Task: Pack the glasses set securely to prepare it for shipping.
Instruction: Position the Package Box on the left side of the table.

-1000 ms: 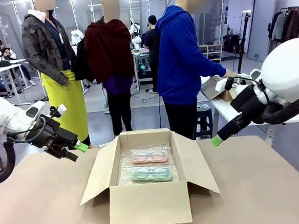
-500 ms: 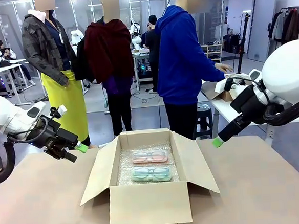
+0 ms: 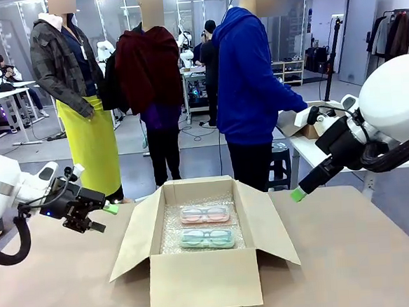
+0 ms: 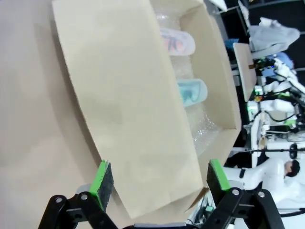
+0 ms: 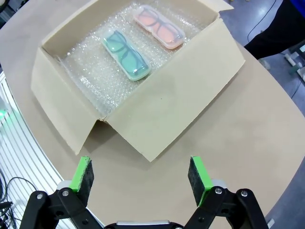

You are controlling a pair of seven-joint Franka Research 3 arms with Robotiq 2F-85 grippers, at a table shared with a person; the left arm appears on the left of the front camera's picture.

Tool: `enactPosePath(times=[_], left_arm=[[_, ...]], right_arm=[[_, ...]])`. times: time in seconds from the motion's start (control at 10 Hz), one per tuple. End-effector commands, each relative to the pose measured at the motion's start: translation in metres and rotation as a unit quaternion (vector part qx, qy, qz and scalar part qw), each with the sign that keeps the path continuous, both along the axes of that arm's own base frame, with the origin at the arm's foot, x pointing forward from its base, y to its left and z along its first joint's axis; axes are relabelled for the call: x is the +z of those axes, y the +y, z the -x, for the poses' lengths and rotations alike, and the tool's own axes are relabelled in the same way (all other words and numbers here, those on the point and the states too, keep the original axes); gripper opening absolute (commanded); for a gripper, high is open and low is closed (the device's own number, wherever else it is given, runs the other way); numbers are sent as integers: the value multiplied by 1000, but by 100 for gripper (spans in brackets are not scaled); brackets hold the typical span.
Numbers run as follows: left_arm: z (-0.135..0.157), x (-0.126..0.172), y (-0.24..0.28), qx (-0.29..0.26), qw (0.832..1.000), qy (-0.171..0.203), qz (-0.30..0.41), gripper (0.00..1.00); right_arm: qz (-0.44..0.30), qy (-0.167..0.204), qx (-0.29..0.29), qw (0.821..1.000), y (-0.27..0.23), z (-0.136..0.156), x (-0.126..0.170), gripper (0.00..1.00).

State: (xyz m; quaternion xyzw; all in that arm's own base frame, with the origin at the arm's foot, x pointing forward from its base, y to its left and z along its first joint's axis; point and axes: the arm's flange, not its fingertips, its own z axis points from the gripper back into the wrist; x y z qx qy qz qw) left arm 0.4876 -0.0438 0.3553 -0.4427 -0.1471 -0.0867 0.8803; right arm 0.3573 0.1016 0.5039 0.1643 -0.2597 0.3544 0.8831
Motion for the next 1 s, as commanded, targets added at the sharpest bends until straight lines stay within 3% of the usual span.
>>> enactPosePath(times=[0.0,0.5,0.8,0.9], left_arm=[[-12,-18,-2,-4,1000,4,30,100],[-23,-68,-10,29,999,23,40,100],[-22,-84,-13,36,998,27,42,100],[-19,-89,-15,32,996,49,60,100]], right_arm=[[-1,-1,-5,1000,2,2,0,100],[-1,-1,-5,1000,2,2,0,100],[-1,-1,-5,1000,2,2,0,100],[-1,-1,-5,1000,2,2,0,100]])
